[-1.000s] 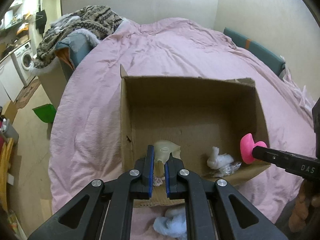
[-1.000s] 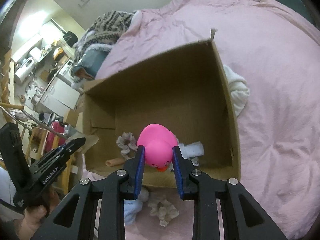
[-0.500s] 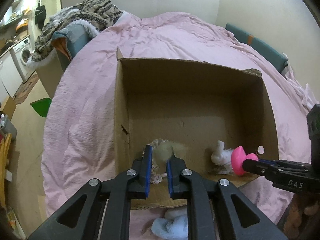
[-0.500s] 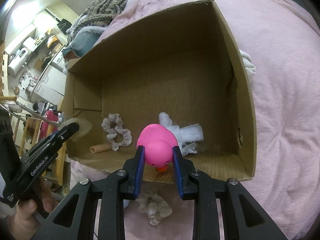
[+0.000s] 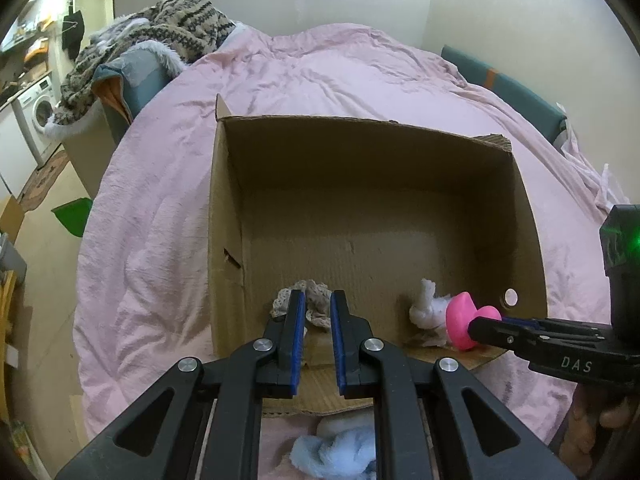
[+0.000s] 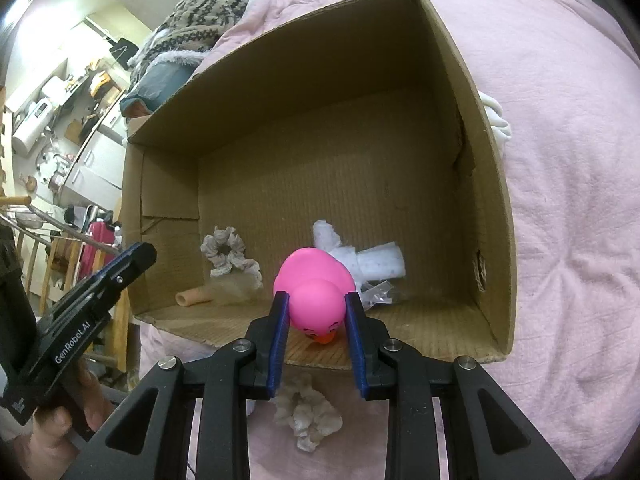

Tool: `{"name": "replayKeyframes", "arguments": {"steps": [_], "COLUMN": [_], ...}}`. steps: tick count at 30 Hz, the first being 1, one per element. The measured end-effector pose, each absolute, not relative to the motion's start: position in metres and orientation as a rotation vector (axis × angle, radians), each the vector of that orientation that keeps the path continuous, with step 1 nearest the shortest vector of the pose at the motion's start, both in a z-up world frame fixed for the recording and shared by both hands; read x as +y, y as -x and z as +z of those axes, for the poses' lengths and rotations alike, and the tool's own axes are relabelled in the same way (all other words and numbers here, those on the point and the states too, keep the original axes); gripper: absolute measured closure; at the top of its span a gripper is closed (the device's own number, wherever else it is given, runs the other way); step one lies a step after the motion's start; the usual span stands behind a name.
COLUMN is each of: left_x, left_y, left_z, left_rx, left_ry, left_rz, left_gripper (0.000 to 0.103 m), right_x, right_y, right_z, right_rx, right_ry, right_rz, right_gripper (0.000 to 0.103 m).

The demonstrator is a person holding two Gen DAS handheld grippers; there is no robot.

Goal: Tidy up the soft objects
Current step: 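Carry the pink duck and beige item into the box and open both tools, then move both tools back to the bed and grasp the light-blue fluffy sock with the left tool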

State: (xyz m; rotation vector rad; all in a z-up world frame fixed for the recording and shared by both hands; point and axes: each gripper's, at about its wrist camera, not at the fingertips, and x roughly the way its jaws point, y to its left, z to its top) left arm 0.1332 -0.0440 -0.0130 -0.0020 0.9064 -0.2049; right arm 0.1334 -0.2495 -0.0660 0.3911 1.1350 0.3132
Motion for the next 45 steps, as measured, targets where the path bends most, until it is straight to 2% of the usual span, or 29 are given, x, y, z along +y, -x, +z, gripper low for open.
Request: {"name": "replayKeyframes", "arguments": {"steps": [9, 10, 11, 12, 13, 14, 15, 16, 18, 19, 45], "left_x": [-0.052, -0.053, -0.054, -0.055, -0.055, -0.055, -0.056, -0.056, -0.055, -0.055, -0.041], "left_y": [-0.13, -0.129, -0.129, -0.128, -0.128, -0.127, -0.127, -0.126, -0.123, -0.122, -0.11], "left_z": [-0.012, -0.012, -0.012, -0.011, -0.011, -0.01, -0.009, -0.007, -0.004, -0.002, 0.005], "left_rx": [0.908, 0.907, 0.907, 0.906, 0.902, 0.898, 0.894, 0.89, 0.87, 0.859, 0.861], "left_ry": [-0.027, -0.032, -0.035, -0.036, -0.037, -0.04, -0.044, -0.046, -0.047, -0.047, -0.042], "left_rz": [-0.216, -0.216, -0.217, -0.218, -0.218, -0.214, -0.207, -0.201, -0.182, -0.172, -0.12], "left_gripper": [0.09, 0.089, 0.088, 0.084, 0.081, 0.078, 0.068, 0.053, 0.033, 0.03, 0.03], "right_x": [-0.255, -0.256, -0.256, -0.257, -0.259, -0.261, -0.262, -0.264, -0.267, -0.268, -0.267], "right_y": [-0.133, -0.133, -0.133, -0.133, -0.132, -0.131, -0.13, -0.13, -0.131, -0.131, -0.124], "right_z": [-0.067, -0.066, -0.064, -0.063, -0.061, -0.059, -0.057, -0.056, -0.056, -0.056, -0.054], "right_rx": [1.127, 1.12, 1.113, 1.105, 1.091, 1.074, 1.059, 1.051, 1.048, 1.052, 1.06], "right_ry": [-0.426, -0.429, -0.431, -0.436, -0.447, -0.461, -0.469, -0.471, -0.481, -0.486, -0.463], "right_rz": [0.314, 0.314, 0.314, 0.314, 0.314, 0.312, 0.305, 0.298, 0.294, 0.291, 0.269], "right_gripper": [0.073, 0.071, 0.062, 0.054, 0.038, 0.034, 0.034, 0.034, 0.034, 0.034, 0.034]}}
